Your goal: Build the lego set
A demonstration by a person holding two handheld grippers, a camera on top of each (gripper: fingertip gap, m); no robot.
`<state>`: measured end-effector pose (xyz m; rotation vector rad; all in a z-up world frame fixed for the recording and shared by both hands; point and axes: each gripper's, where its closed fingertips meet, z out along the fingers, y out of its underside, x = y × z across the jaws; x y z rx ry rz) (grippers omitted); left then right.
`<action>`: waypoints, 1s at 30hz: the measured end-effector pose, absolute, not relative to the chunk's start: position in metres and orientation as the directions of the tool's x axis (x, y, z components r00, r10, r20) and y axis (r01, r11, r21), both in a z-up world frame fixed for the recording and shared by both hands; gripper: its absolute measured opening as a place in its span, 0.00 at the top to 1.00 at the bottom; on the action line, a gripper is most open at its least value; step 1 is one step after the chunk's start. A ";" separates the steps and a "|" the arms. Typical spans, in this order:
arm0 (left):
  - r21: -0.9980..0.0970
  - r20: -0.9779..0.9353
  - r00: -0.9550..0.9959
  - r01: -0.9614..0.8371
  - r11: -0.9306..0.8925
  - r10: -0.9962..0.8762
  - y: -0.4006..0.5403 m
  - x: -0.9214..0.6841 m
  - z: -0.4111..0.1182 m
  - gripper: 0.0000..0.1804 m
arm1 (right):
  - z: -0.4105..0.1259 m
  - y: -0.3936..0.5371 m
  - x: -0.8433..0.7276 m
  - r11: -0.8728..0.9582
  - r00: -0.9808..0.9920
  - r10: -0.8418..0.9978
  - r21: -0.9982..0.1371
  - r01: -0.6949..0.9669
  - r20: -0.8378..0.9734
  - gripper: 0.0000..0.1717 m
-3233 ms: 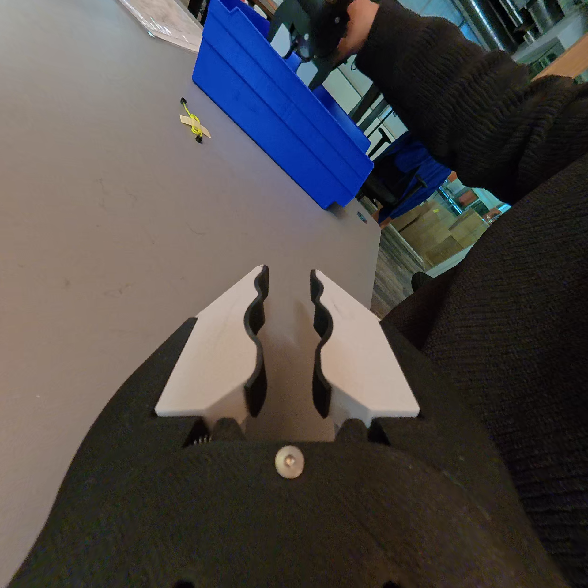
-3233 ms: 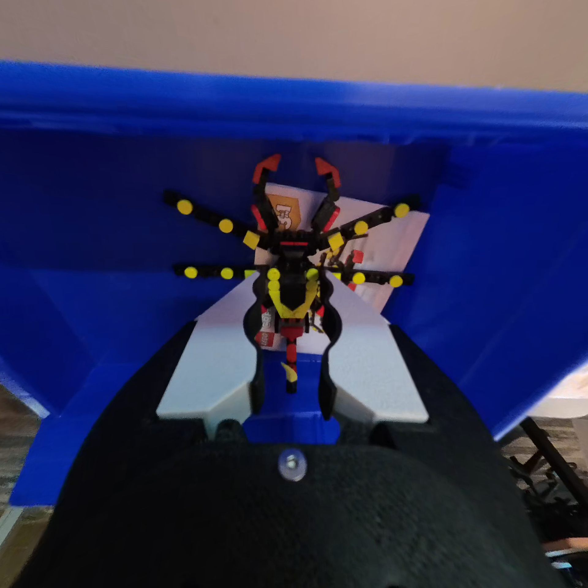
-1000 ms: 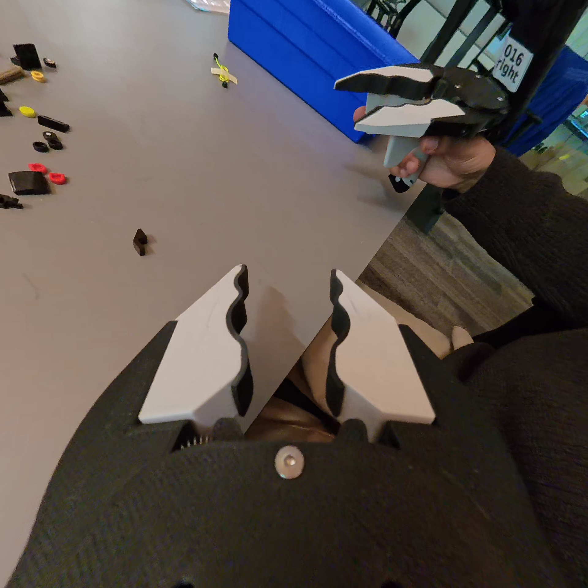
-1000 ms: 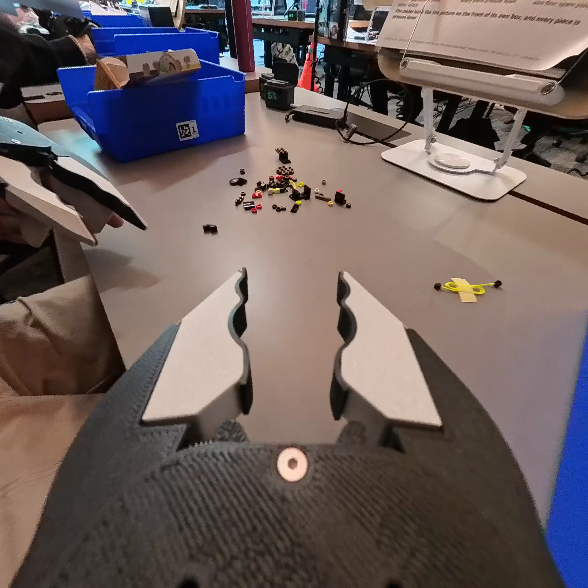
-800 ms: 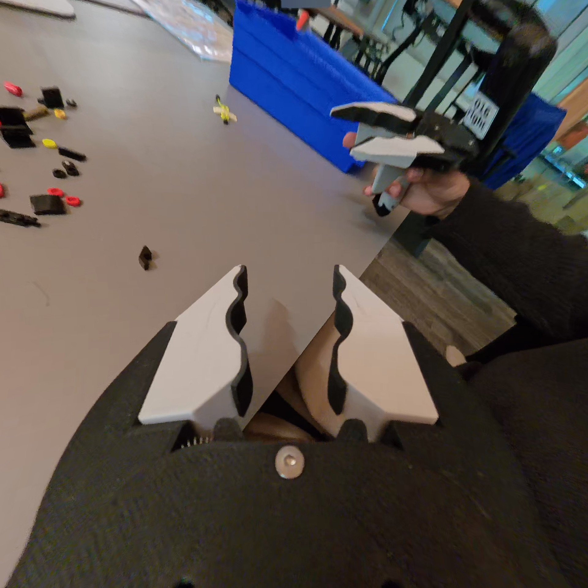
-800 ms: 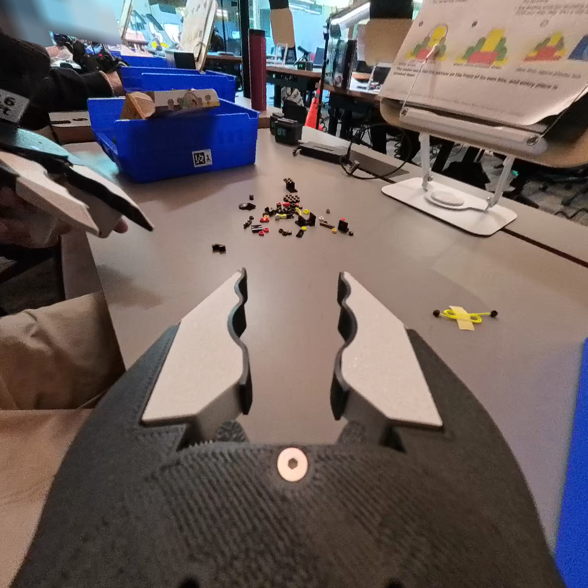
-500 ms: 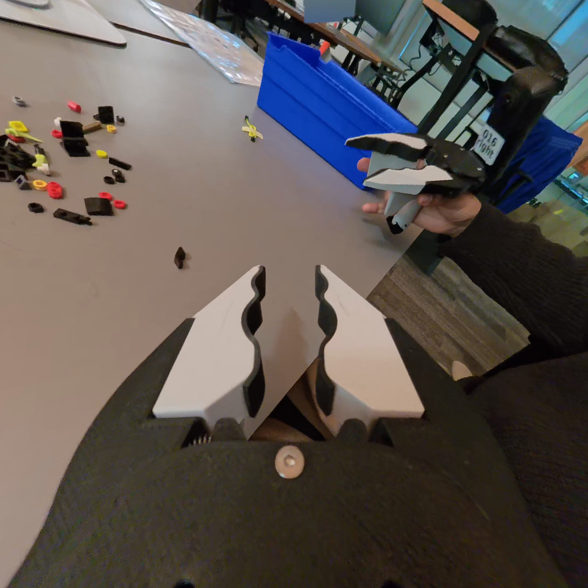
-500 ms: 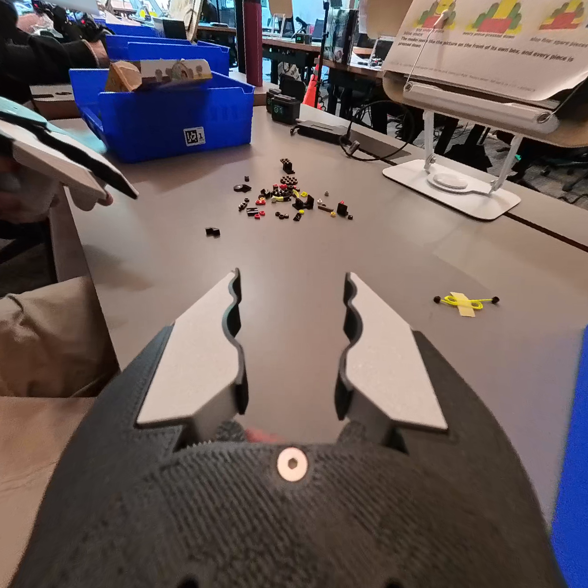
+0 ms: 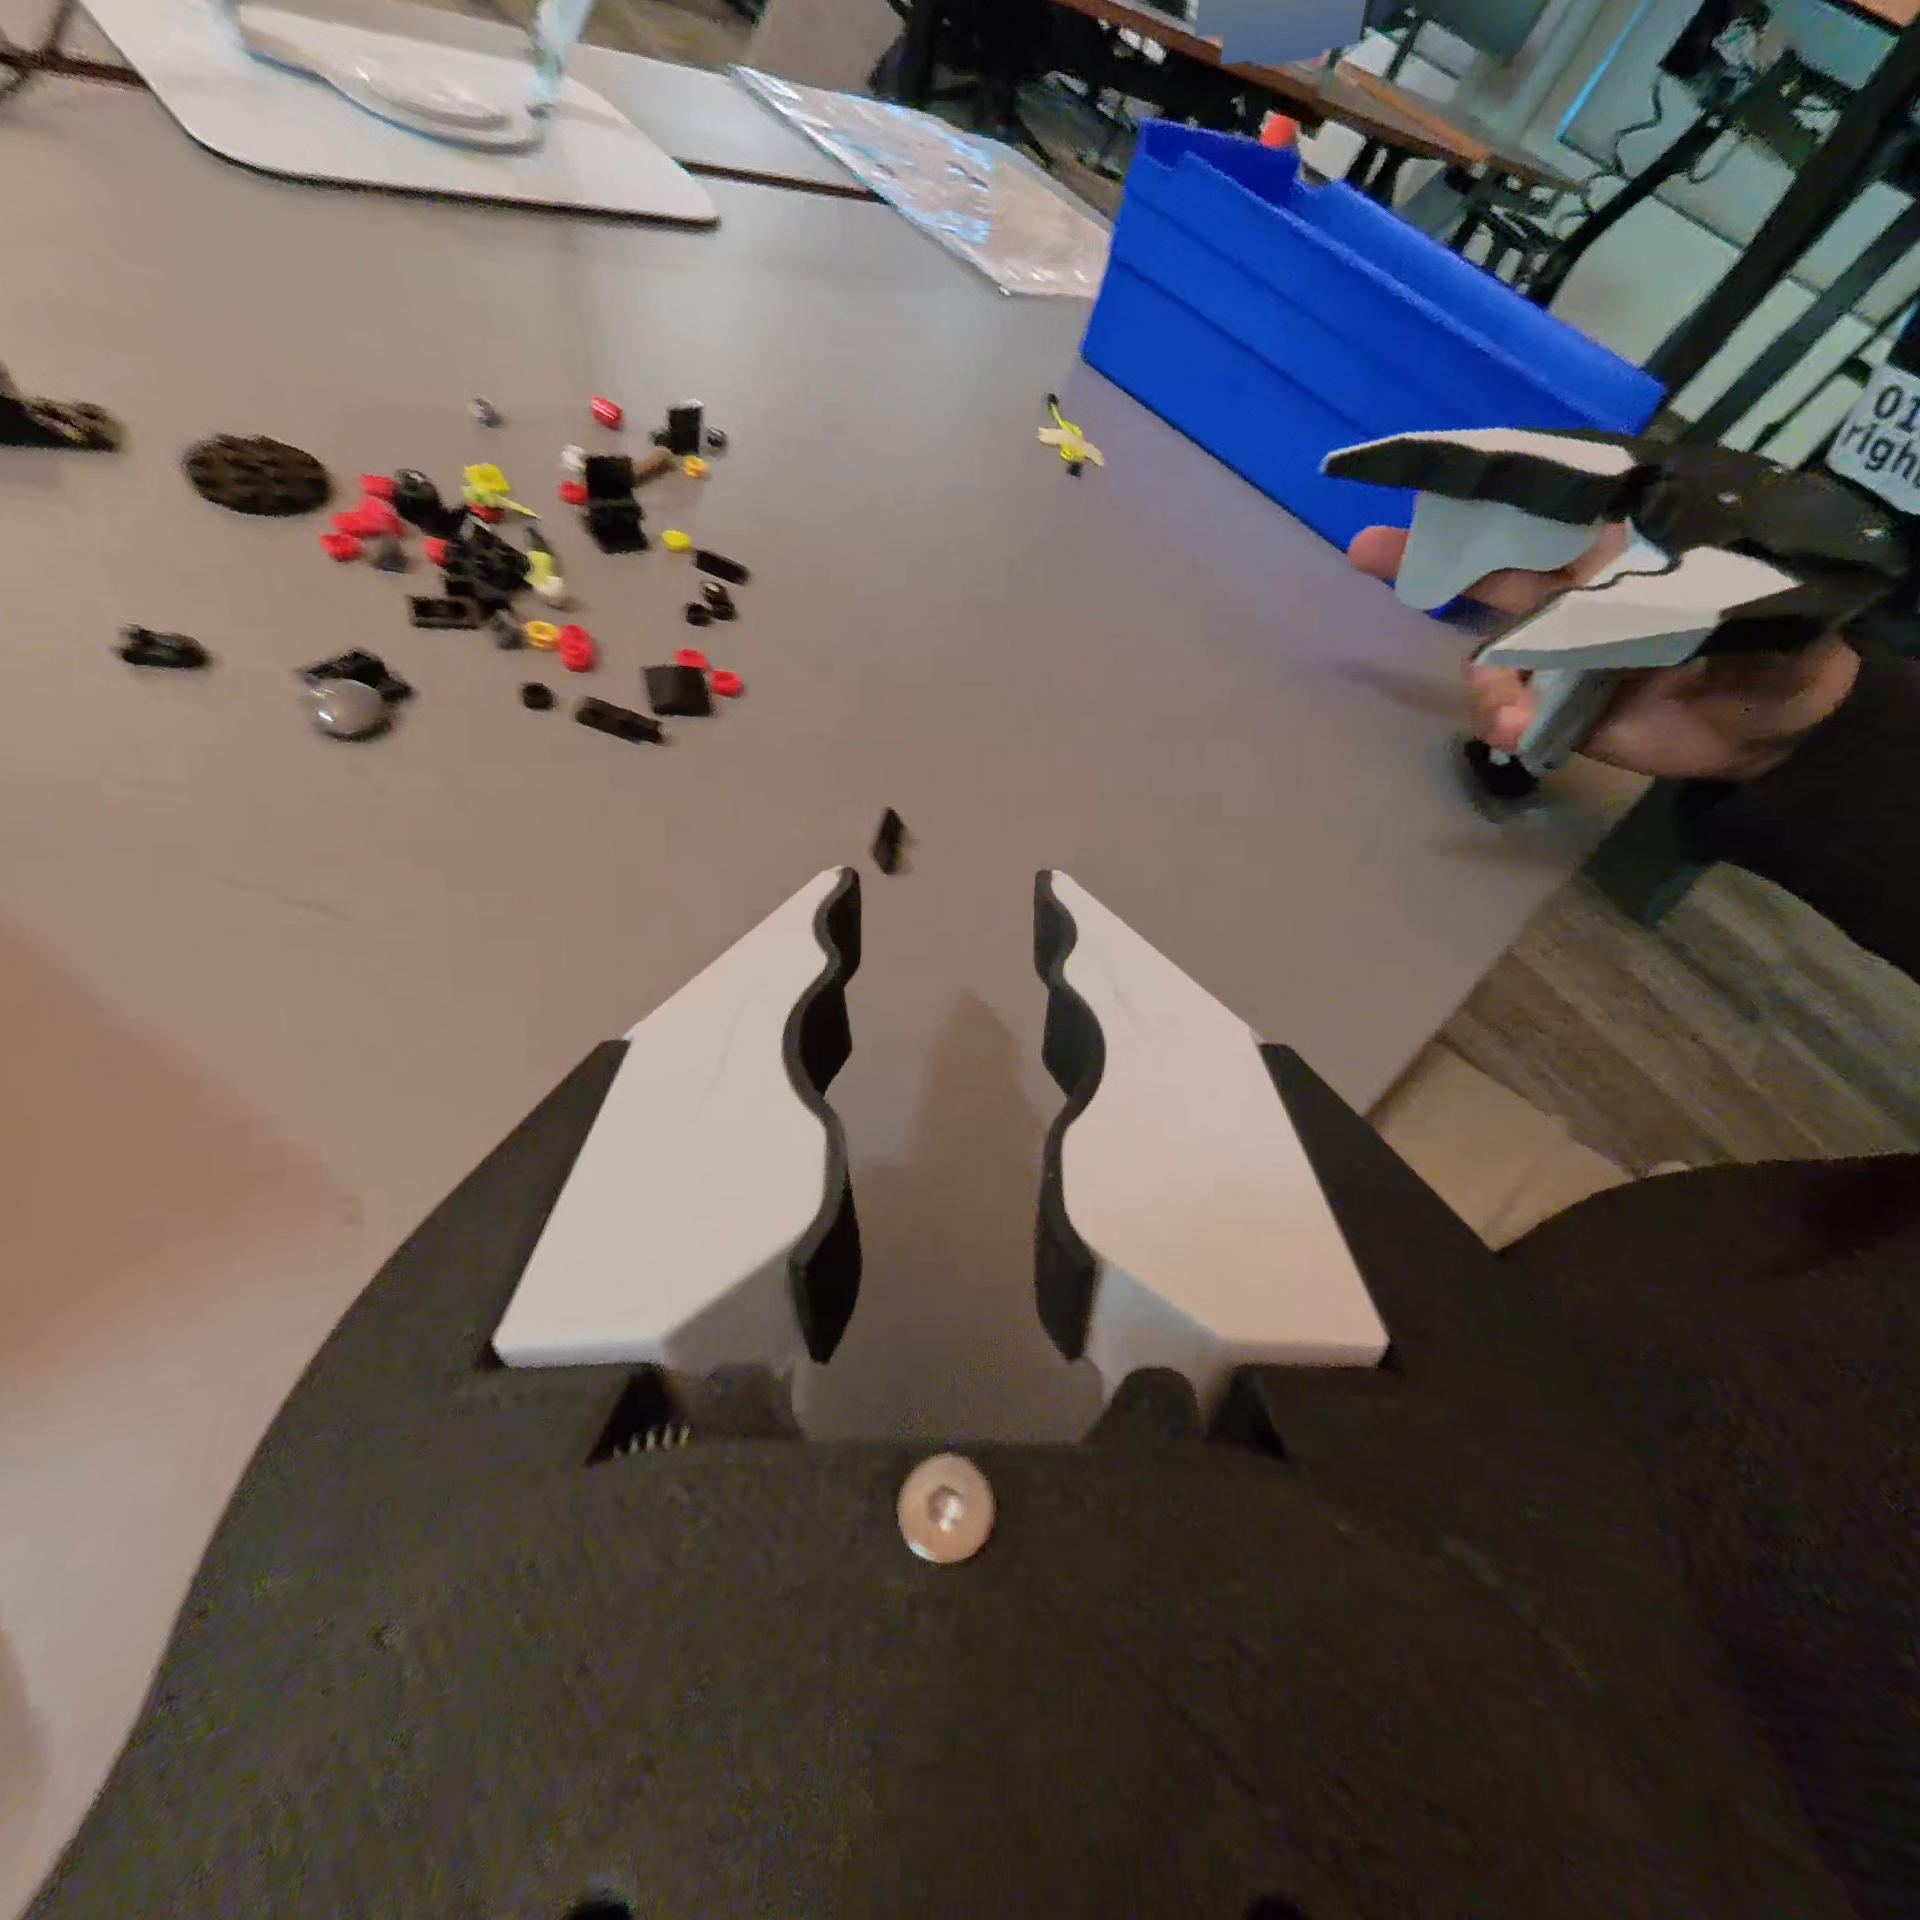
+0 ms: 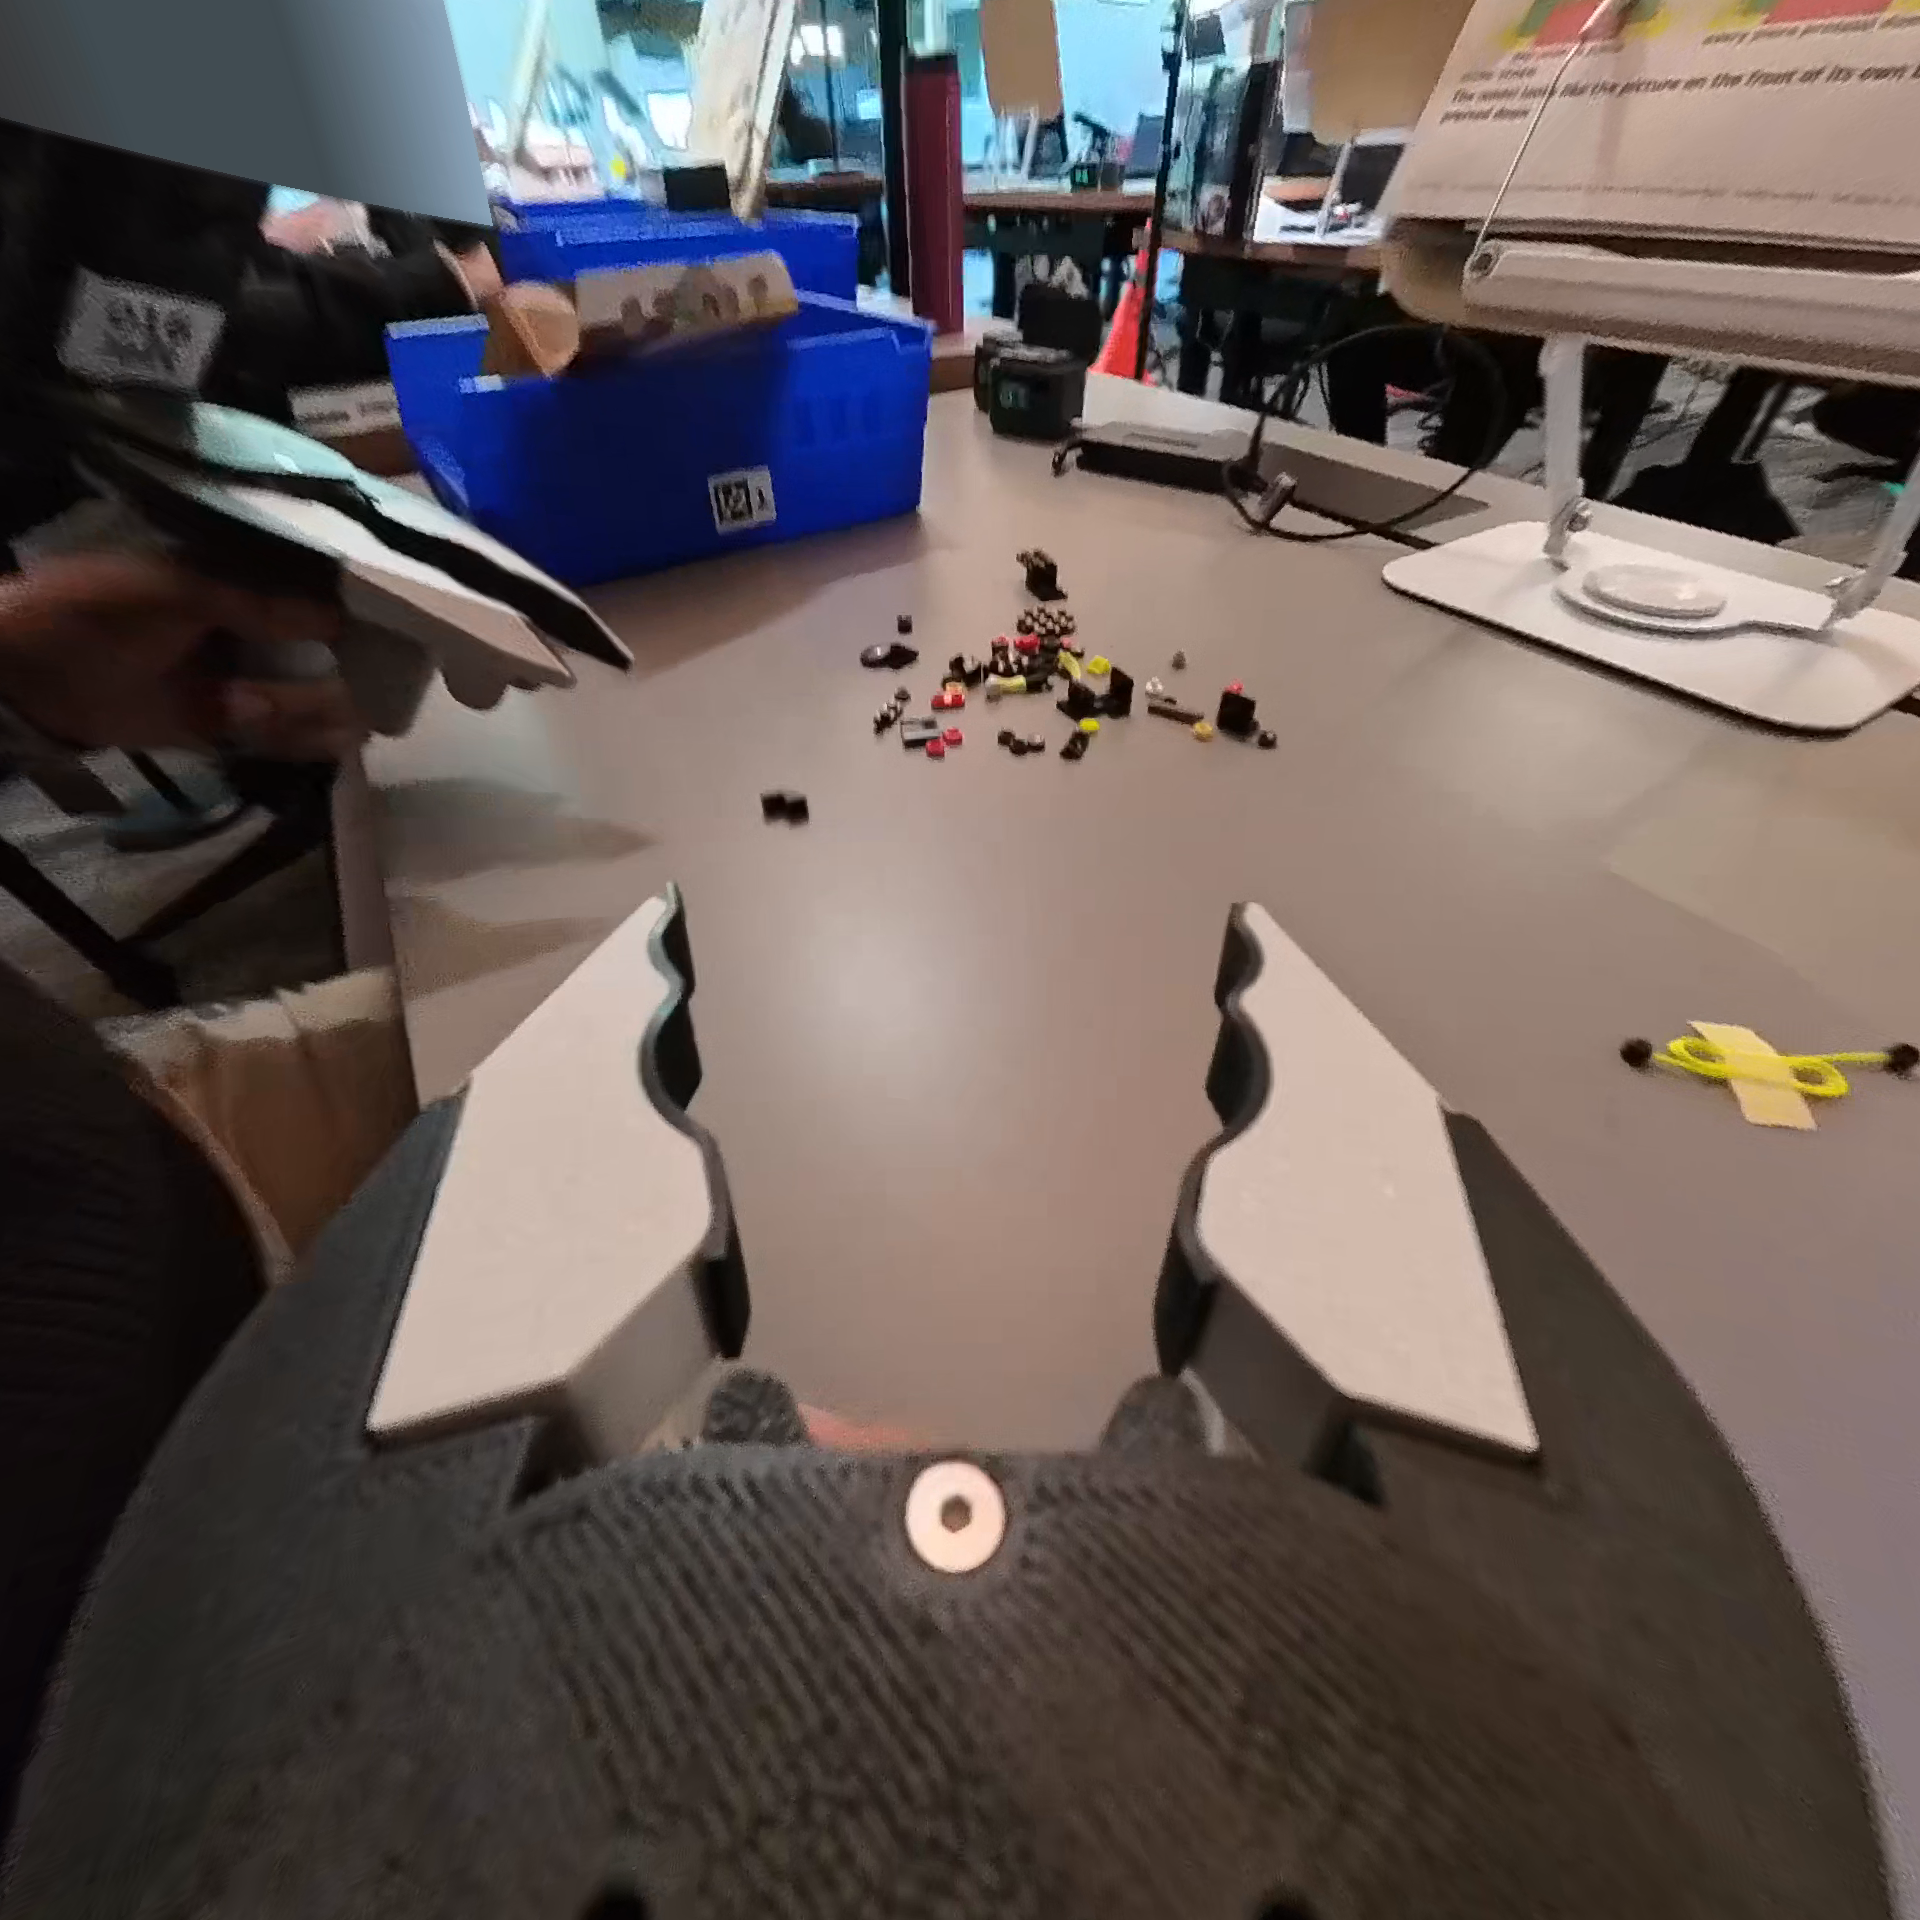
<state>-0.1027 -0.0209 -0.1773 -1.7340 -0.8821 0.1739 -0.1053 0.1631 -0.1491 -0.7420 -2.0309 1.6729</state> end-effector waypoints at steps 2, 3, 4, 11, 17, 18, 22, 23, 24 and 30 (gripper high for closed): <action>-0.889 0.309 0.709 0.452 -0.073 0.634 -0.022 -0.115 -0.173 0.84 | -0.145 0.162 -0.114 0.100 -0.779 0.624 -0.983 0.157 -0.061 0.42; -0.893 0.312 0.711 0.446 -0.062 0.630 -0.020 -0.121 -0.169 0.84 | -0.146 0.161 -0.119 0.104 -0.779 0.624 -0.982 0.156 -0.057 0.43; -0.895 0.314 0.716 0.442 -0.057 0.624 -0.019 -0.127 -0.166 0.83 | -0.146 0.160 -0.126 0.123 -0.782 0.622 -0.982 0.144 -0.036 0.43; -0.914 0.312 0.703 0.405 0.002 0.639 -0.016 -0.164 -0.144 0.80 | -0.143 0.142 -0.161 0.176 -0.804 0.594 -0.974 0.140 -0.008 0.45; -0.934 0.272 0.620 0.354 0.048 0.736 -0.037 -0.178 -0.134 0.76 | -0.142 0.147 -0.150 0.215 -0.799 0.599 -0.972 0.100 0.051 0.48; -0.941 0.262 0.605 0.334 0.059 0.751 -0.042 -0.179 -0.129 0.76 | -0.140 0.148 -0.149 0.219 -0.794 0.604 -0.972 0.086 0.066 0.49; -0.954 0.270 0.498 0.252 0.160 0.824 -0.080 -0.184 -0.097 0.73 | -0.144 0.148 -0.145 0.246 -0.789 0.607 -0.967 0.073 0.095 0.51; -0.957 0.274 0.471 0.217 0.191 0.839 -0.094 -0.184 -0.085 0.71 | -0.146 0.147 -0.144 0.249 -0.792 0.605 -0.964 0.090 0.082 0.51; -0.961 0.268 0.437 0.177 0.211 0.859 -0.111 -0.183 -0.075 0.71 | -0.150 0.146 -0.143 0.244 -0.800 0.598 -0.962 0.124 0.048 0.50; -0.979 0.201 0.146 0.061 0.194 0.969 -0.232 -0.181 -0.055 0.69 | -0.160 0.117 -0.146 0.186 -0.821 0.544 -0.929 0.319 -0.173 0.49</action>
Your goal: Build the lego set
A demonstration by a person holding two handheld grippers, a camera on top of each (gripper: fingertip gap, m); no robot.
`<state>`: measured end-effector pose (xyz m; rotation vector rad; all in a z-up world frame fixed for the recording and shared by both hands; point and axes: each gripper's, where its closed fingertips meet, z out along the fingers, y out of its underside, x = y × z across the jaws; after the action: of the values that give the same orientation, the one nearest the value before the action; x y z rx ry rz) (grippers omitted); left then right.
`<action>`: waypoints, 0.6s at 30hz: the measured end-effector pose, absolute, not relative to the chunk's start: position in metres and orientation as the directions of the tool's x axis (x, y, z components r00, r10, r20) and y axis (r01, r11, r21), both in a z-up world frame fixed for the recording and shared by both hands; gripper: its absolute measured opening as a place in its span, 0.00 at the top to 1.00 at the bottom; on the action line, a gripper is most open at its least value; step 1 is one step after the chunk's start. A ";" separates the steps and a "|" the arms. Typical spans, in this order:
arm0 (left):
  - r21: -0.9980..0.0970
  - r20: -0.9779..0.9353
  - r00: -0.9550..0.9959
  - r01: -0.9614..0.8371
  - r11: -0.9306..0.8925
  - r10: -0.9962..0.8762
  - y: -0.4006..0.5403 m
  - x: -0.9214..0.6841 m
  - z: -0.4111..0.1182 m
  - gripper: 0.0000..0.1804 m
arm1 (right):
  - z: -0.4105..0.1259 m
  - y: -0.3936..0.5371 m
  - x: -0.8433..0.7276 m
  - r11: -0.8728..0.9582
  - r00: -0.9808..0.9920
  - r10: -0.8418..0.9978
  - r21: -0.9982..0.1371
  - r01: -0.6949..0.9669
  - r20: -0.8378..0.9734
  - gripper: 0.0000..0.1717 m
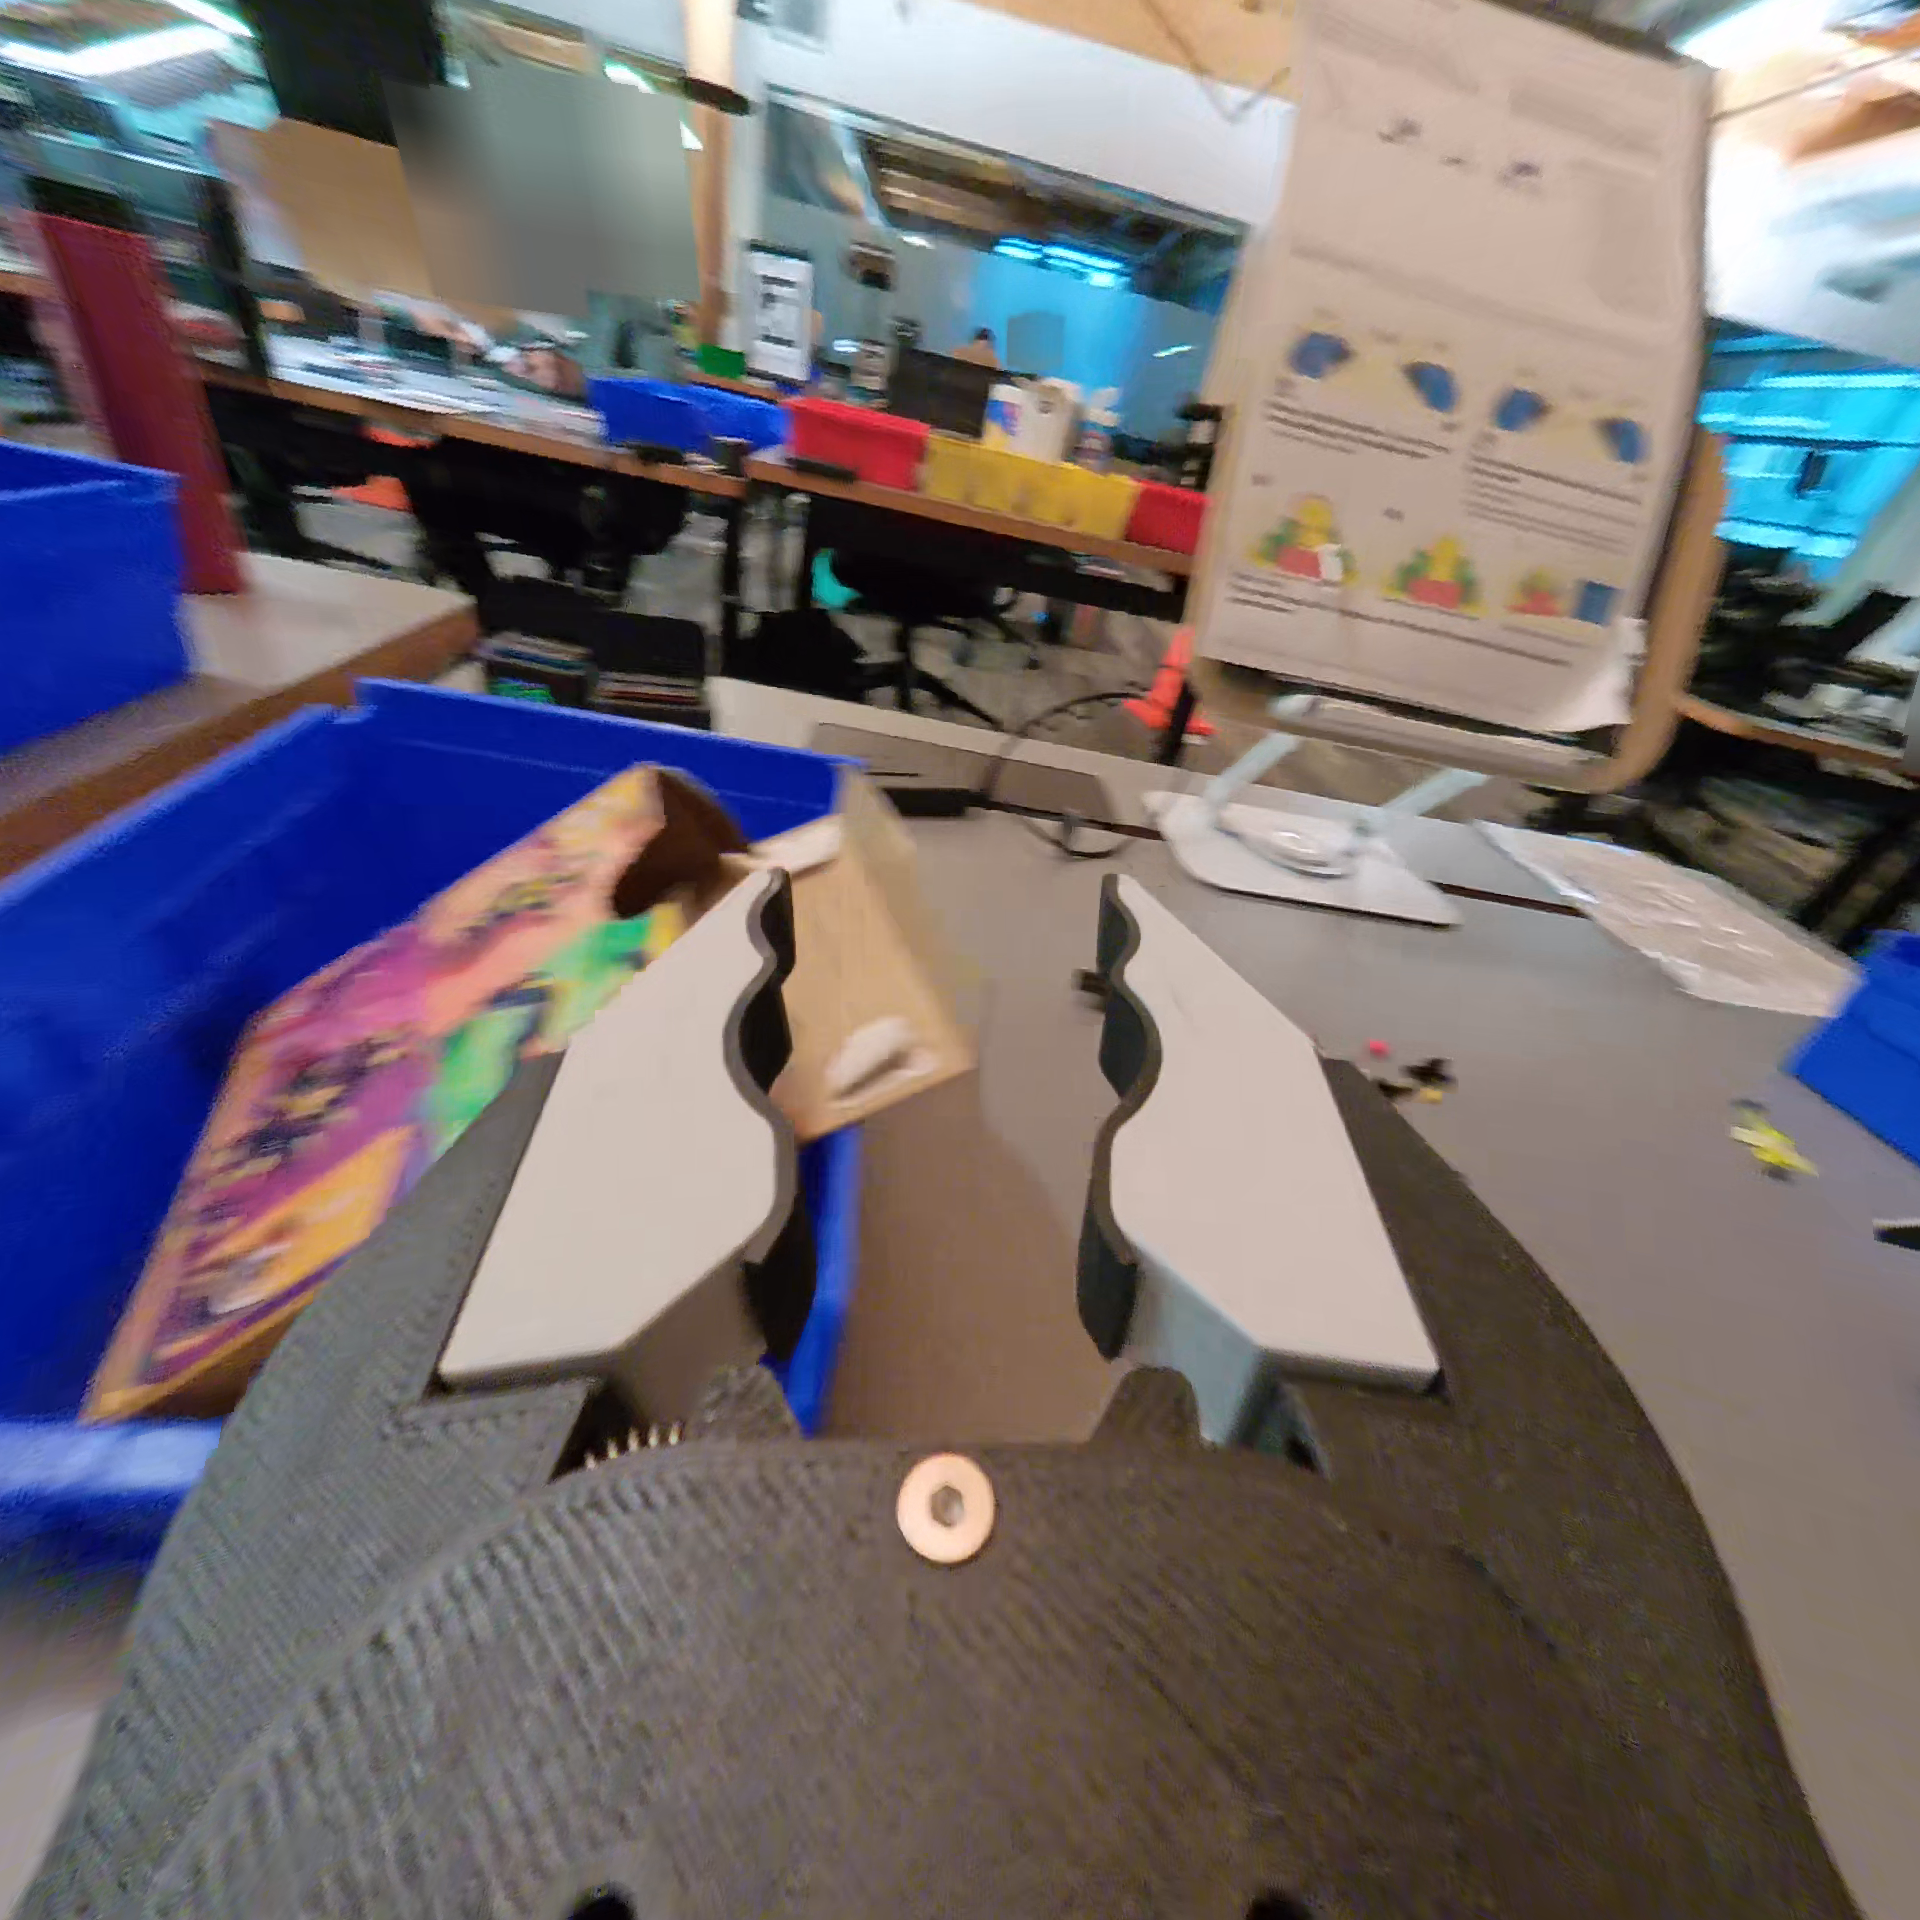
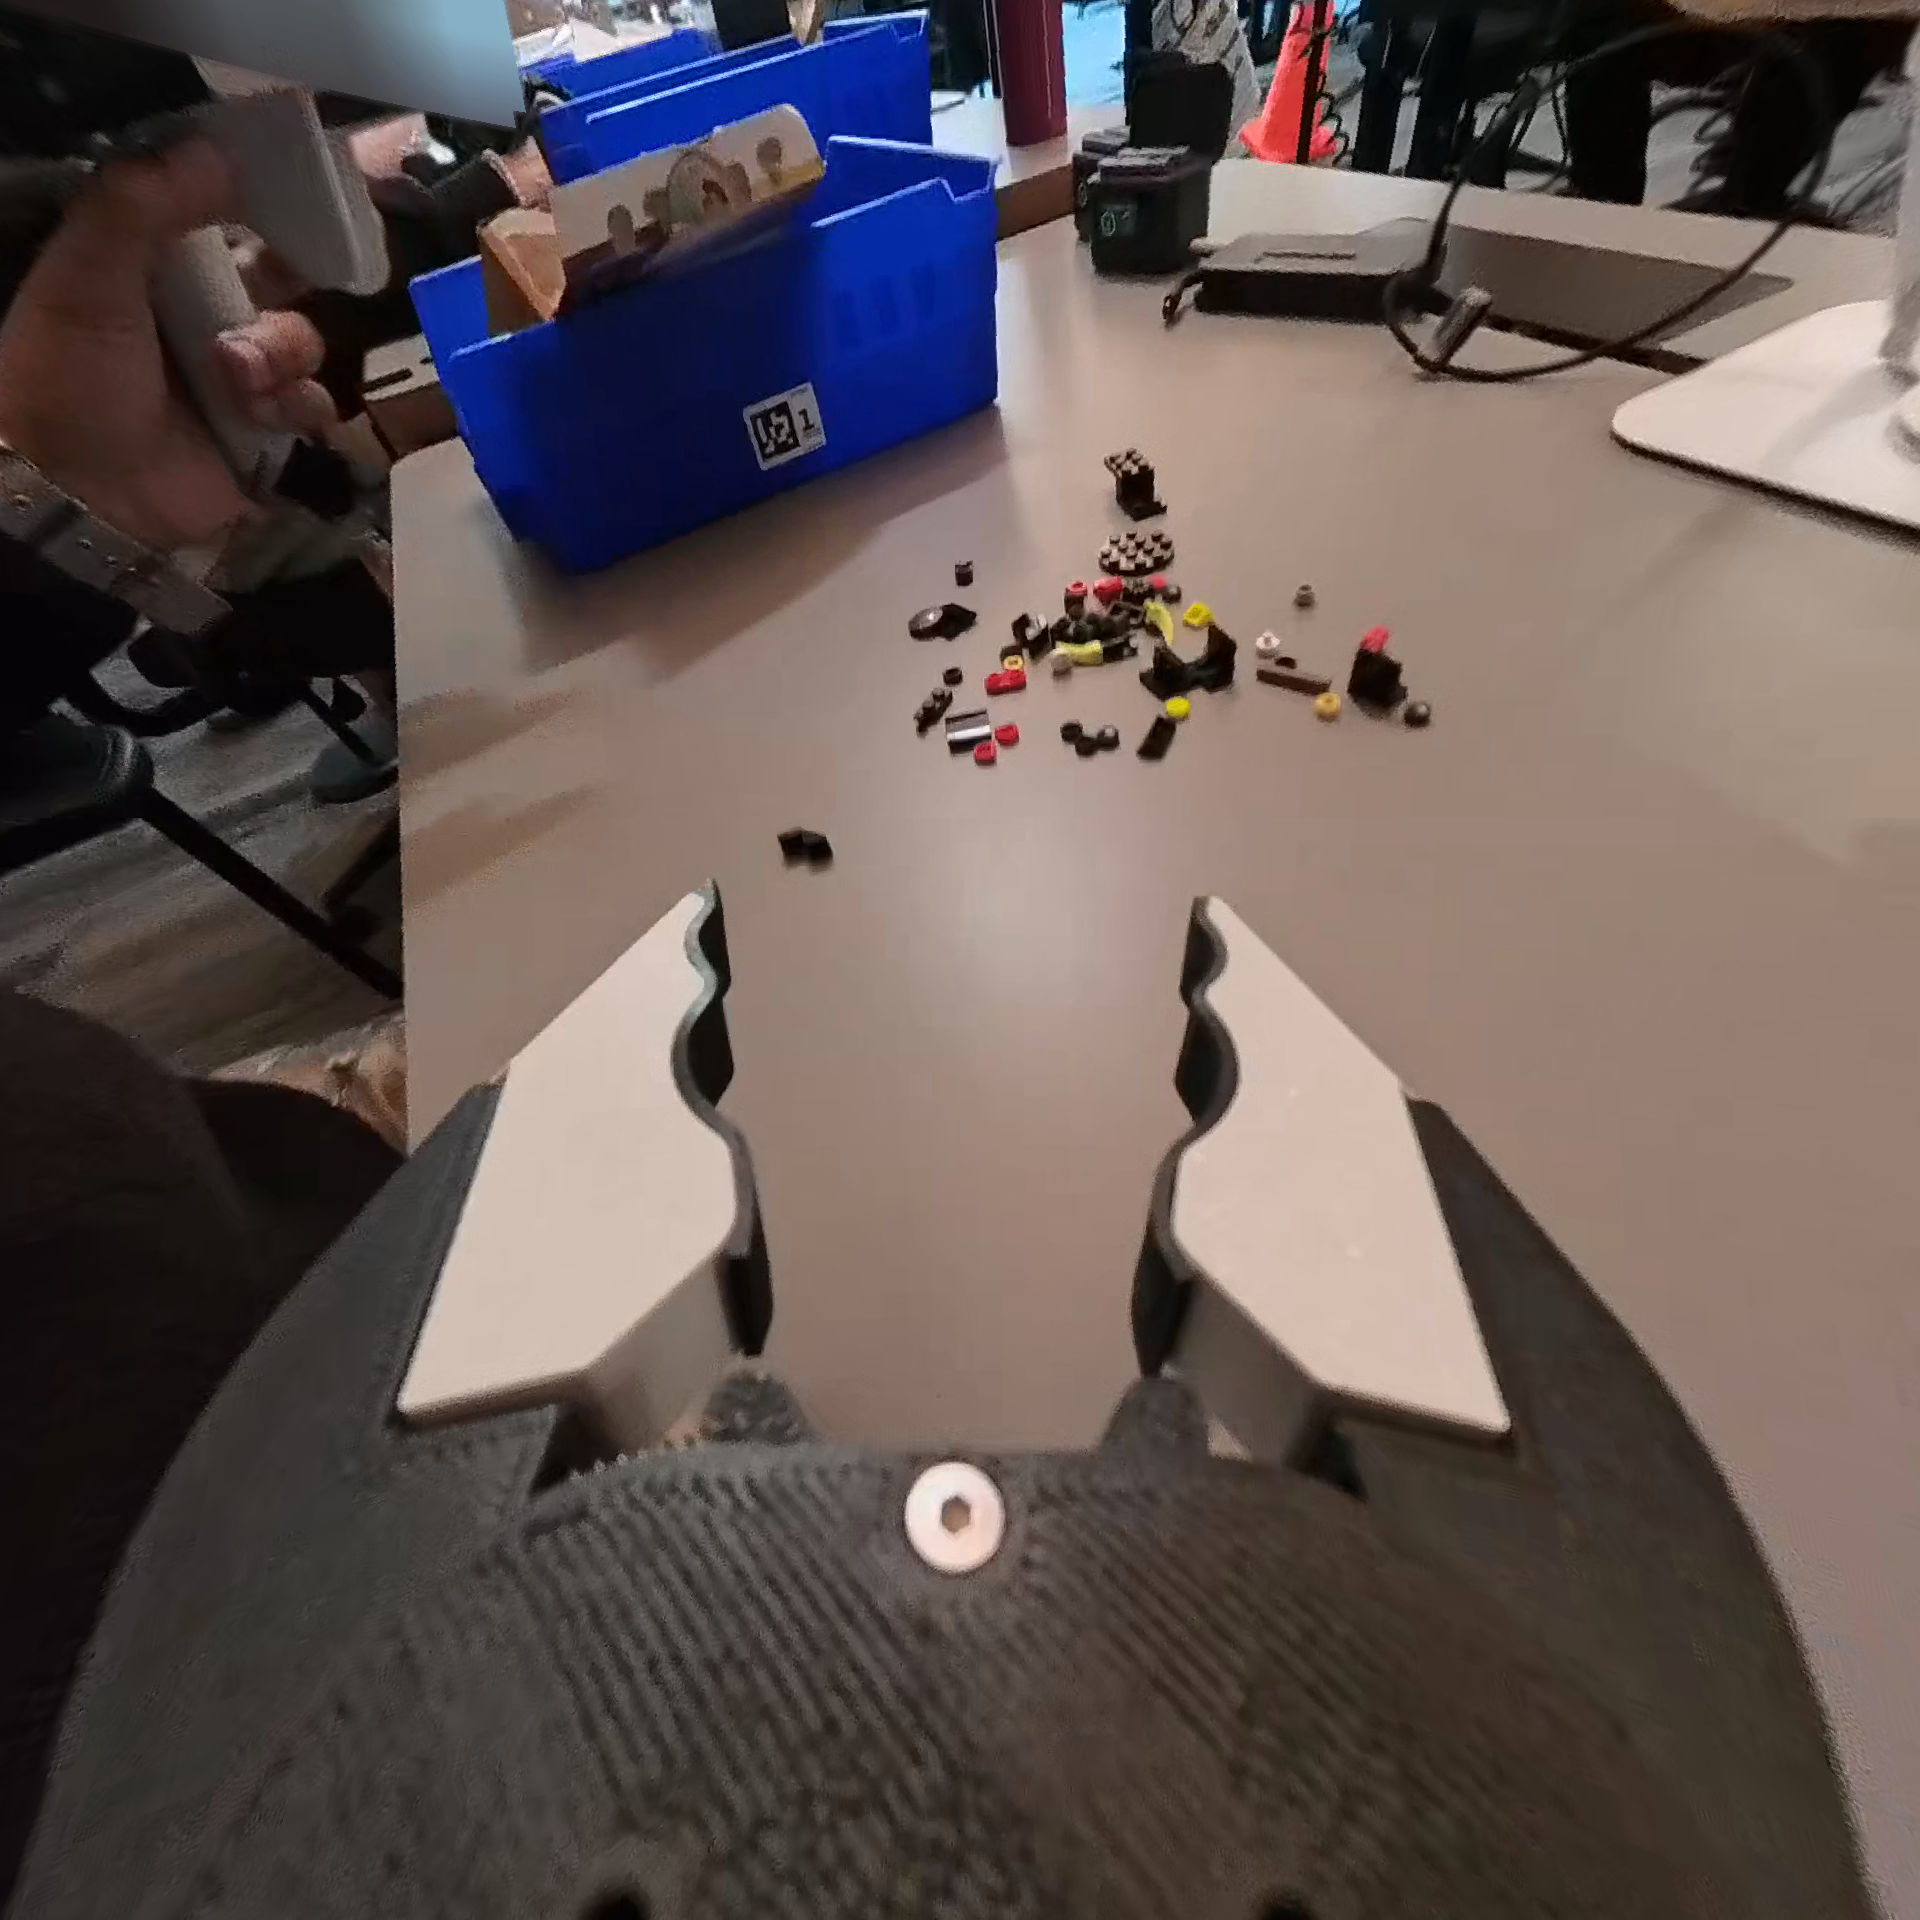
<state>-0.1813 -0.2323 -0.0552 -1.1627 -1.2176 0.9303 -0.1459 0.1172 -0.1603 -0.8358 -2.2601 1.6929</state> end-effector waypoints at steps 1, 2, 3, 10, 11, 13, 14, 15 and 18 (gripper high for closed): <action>-0.980 0.194 0.105 0.061 0.188 0.975 -0.249 -0.181 -0.057 0.67 | -0.158 0.110 -0.150 0.187 -0.823 0.544 -0.933 0.308 -0.163 0.49; -0.982 0.186 0.081 0.061 0.181 0.979 -0.261 -0.180 -0.060 0.65 | -0.155 0.100 -0.153 0.196 -0.829 0.538 -0.935 0.296 -0.150 0.50; -0.983 0.175 0.071 0.072 0.170 0.982 -0.269 -0.180 -0.065 0.63 | -0.152 0.089 -0.156 0.214 -0.843 0.521 -0.935 0.282 -0.135 0.50; -0.972 0.107 0.136 0.224 0.075 0.985 -0.282 -0.190 -0.110 0.45 | -0.089 -0.030 -0.191 0.192 -0.930 0.356 -0.966 0.171 -0.094 0.53; -0.967 0.093 0.175 0.250 0.047 0.980 -0.279 -0.190 -0.114 0.44 | -0.077 -0.050 -0.194 0.182 -0.942 0.324 -0.971 0.158 -0.093 0.54; -0.952 0.024 0.238 0.303 -0.051 0.971 -0.277 -0.189 -0.123 0.43 | -0.058 -0.089 -0.198 0.155 -0.961 0.255 -0.977 0.148 -0.105 0.56; -0.938 -0.027 0.263 0.326 -0.115 0.965 -0.278 -0.188 -0.128 0.43 | -0.051 -0.107 -0.199 0.144 -0.968 0.220 -0.977 0.155 -0.121 0.56; -0.925 -0.083 0.275 0.337 -0.177 0.958 -0.282 -0.187 -0.131 0.43 | -0.046 -0.124 -0.200 0.135 -0.972 0.188 -0.977 0.168 -0.141 0.56; -0.903 -0.207 0.312 0.304 -0.304 0.927 -0.288 -0.187 -0.123 0.40 | -0.043 -0.163 -0.203 0.145 -0.974 0.137 -0.969 0.199 -0.180 0.57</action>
<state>-0.1870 -0.2876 -0.1232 -1.7880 -1.1046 0.9928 -0.2035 -0.1634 -0.0433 -0.3541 -2.4136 2.0557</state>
